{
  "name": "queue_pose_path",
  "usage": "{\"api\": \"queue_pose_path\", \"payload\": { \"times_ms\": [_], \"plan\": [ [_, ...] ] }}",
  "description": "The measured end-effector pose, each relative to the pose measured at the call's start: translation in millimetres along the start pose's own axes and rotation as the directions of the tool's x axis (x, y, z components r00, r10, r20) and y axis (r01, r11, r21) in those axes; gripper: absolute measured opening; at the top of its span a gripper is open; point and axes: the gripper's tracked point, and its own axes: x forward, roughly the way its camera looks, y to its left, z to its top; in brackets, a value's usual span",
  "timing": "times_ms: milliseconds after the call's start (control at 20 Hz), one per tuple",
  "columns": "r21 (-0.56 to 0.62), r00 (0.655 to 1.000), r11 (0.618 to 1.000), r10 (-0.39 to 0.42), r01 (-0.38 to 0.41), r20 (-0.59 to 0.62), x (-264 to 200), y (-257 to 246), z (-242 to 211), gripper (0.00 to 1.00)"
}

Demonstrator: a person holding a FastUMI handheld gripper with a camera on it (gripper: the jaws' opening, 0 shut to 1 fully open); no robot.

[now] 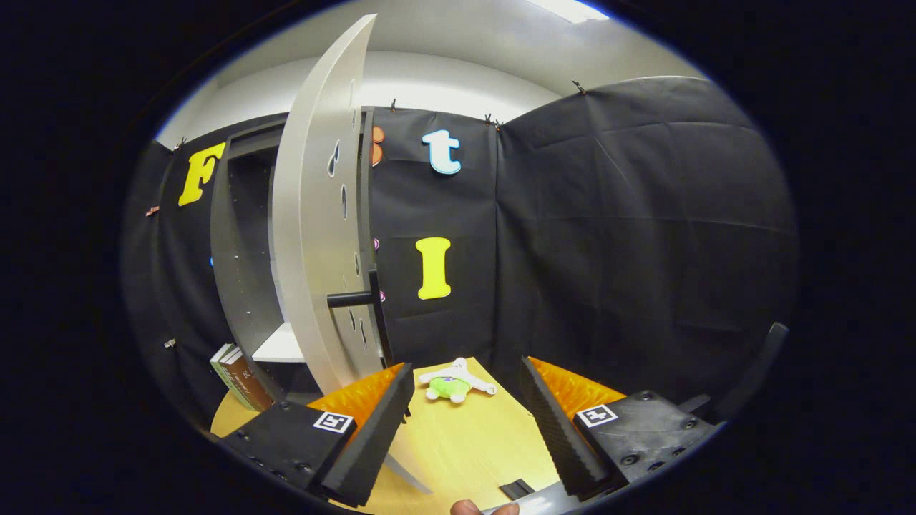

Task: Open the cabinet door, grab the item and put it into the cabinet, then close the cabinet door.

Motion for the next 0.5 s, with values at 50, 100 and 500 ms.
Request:
{"api": "queue_pose_path", "payload": {
  "times_ms": [50,100,500],
  "plan": [
    [-0.011,1.0,1.0,0.006,-0.006,0.0,-1.5,5.2,-0.6,0.97],
    [-0.018,1.0,1.0,0.011,-0.011,-0.002,-3.9,10.3,-0.8,0.97],
    [0.027,0.99,0.99,0.137,-0.137,-0.03,-28.3,76.2,-10.7,0.97]
  ]
}}
